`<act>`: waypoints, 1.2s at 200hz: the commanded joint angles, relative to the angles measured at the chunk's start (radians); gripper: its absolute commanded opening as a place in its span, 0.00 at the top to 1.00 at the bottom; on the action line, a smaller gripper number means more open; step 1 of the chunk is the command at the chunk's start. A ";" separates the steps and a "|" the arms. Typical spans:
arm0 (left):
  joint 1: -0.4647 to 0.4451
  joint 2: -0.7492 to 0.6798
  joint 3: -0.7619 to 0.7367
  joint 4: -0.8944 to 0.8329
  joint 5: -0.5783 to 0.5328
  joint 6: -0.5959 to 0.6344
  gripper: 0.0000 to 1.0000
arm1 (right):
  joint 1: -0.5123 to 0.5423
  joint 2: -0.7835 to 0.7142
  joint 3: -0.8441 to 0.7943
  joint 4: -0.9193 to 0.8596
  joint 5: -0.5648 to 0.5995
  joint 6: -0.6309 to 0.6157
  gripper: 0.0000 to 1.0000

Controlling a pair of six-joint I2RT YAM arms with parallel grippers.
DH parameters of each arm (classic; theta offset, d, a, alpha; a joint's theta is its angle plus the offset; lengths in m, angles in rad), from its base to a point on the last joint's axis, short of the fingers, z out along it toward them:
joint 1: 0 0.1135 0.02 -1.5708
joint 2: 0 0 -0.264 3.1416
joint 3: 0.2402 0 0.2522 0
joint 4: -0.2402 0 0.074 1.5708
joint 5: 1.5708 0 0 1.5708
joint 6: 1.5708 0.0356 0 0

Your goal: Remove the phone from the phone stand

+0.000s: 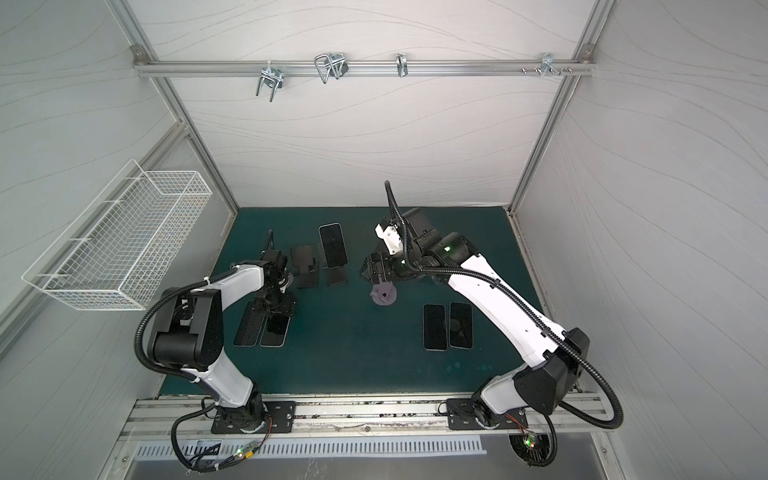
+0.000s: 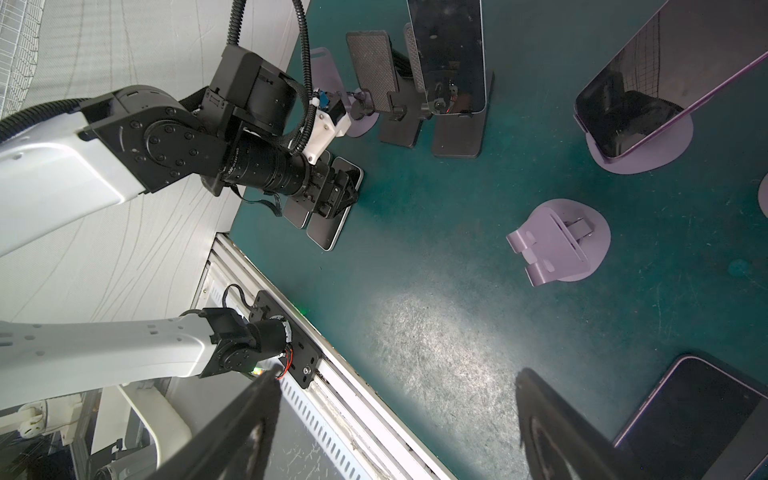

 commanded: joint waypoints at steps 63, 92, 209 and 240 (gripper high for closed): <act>-0.003 -0.148 0.024 0.055 0.009 -0.070 0.16 | 0.005 -0.007 0.012 -0.041 0.118 0.039 0.10; -0.008 -0.264 0.021 0.068 0.037 -0.104 0.15 | 0.046 0.018 0.021 -0.053 0.238 0.080 0.10; -0.245 -0.769 -0.162 0.219 0.068 -0.230 0.14 | 0.132 0.125 0.024 -0.030 0.408 0.251 0.19; -0.275 -0.882 -0.214 0.290 0.144 -0.197 0.14 | 0.136 0.145 -0.020 0.017 0.421 0.282 0.22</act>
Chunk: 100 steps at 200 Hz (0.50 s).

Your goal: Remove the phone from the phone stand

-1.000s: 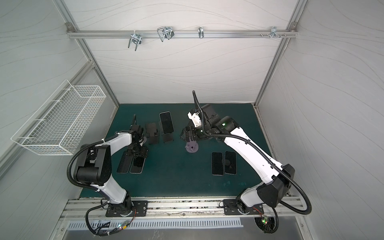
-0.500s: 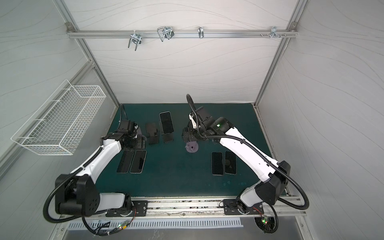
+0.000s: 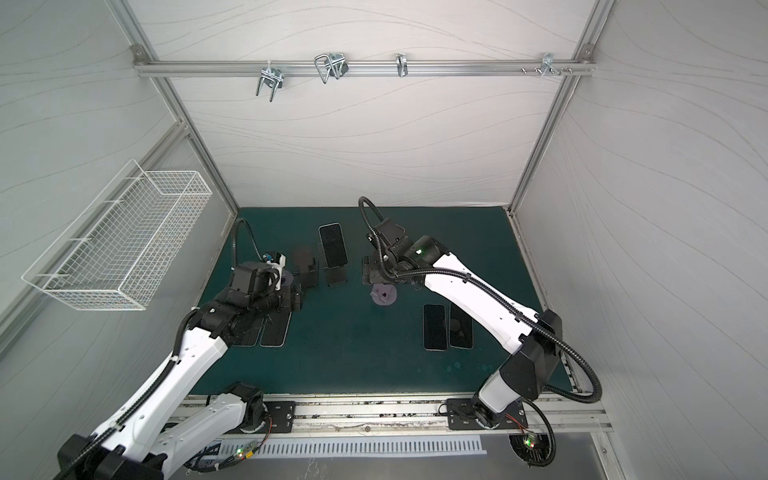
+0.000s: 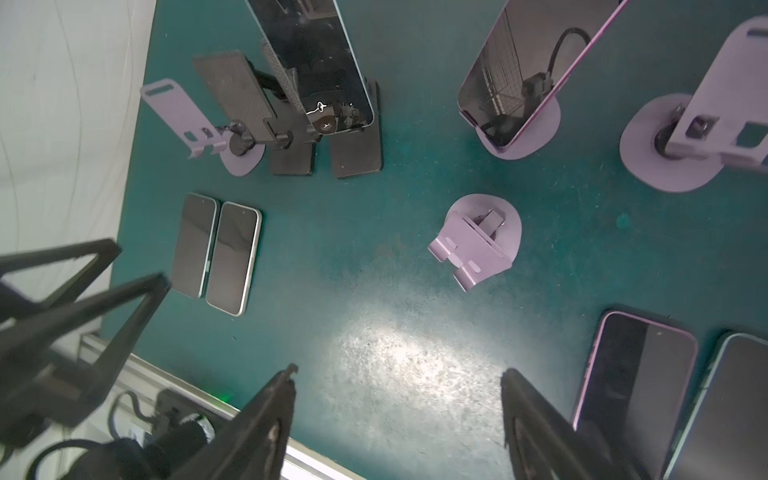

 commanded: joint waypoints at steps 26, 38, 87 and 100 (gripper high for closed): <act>-0.018 -0.156 -0.089 0.183 0.188 0.091 0.13 | 0.013 0.075 -0.017 0.012 0.034 0.051 0.21; -0.017 -0.183 -0.102 0.204 0.245 0.125 0.12 | 0.017 0.088 -0.015 0.013 0.044 0.050 0.20; -0.017 -0.224 -0.144 0.248 0.459 0.230 0.11 | 0.023 0.132 -0.044 0.018 0.115 0.081 0.18; -0.017 -0.220 -0.157 0.246 0.489 0.246 0.11 | 0.022 0.151 -0.035 0.003 0.121 0.089 0.15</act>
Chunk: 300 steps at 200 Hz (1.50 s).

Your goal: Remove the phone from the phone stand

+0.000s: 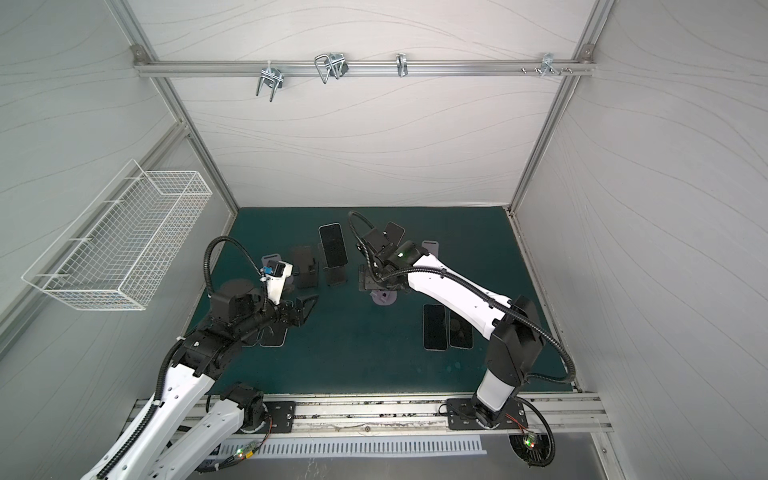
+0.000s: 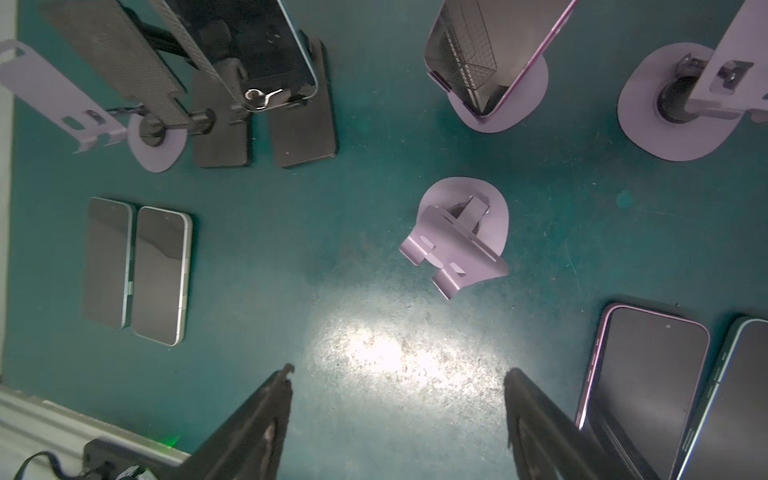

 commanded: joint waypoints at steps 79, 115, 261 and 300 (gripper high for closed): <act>-0.004 -0.062 -0.220 0.183 0.216 0.106 0.09 | 0.000 0.157 0.074 -0.093 0.140 0.167 0.12; -0.008 -0.083 -0.293 0.215 0.233 0.100 0.08 | -0.023 0.196 0.086 -0.108 0.163 0.276 0.12; -0.183 -0.140 -0.302 0.181 0.070 0.161 0.08 | -0.027 0.352 0.239 -0.164 0.228 0.462 0.15; -0.219 -0.156 -0.306 0.173 0.035 0.170 0.07 | -0.023 0.358 0.238 -0.182 0.238 0.473 0.16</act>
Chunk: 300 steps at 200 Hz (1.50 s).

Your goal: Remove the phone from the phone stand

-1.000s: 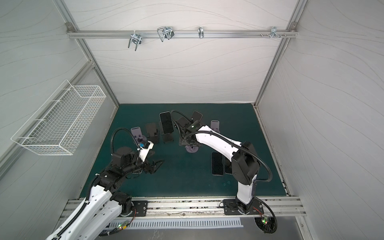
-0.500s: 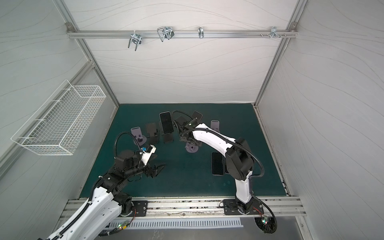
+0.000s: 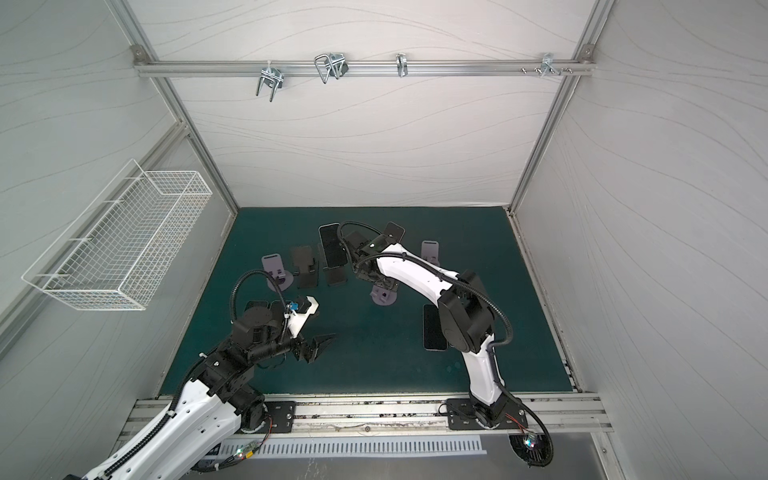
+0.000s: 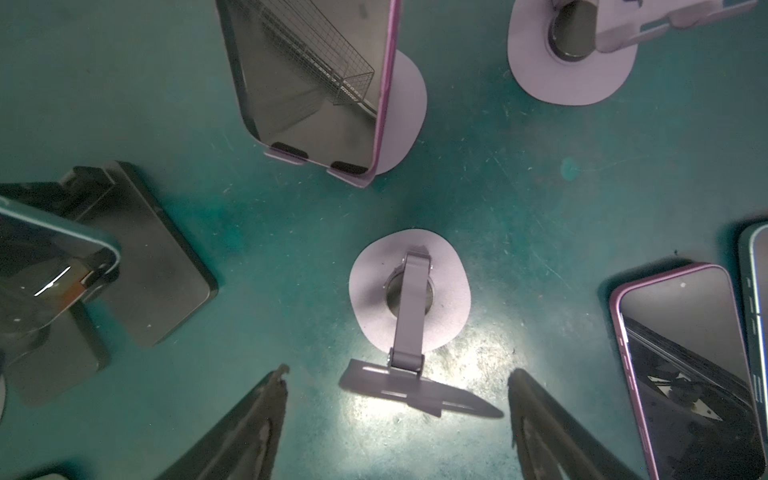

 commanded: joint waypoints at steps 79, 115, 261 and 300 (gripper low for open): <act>-0.023 -0.006 0.002 0.016 -0.062 0.025 0.07 | -0.004 0.046 0.014 -0.039 -0.003 0.035 0.16; -0.024 -0.006 0.002 0.018 -0.075 0.021 0.07 | -0.008 0.058 0.009 -0.010 -0.016 0.020 0.20; -0.023 0.004 0.003 0.023 -0.104 0.010 0.07 | -0.036 0.053 -0.018 0.050 -0.039 0.000 0.36; -0.024 0.007 0.006 0.017 -0.119 0.010 0.07 | -0.048 0.017 -0.056 0.073 -0.048 -0.005 0.39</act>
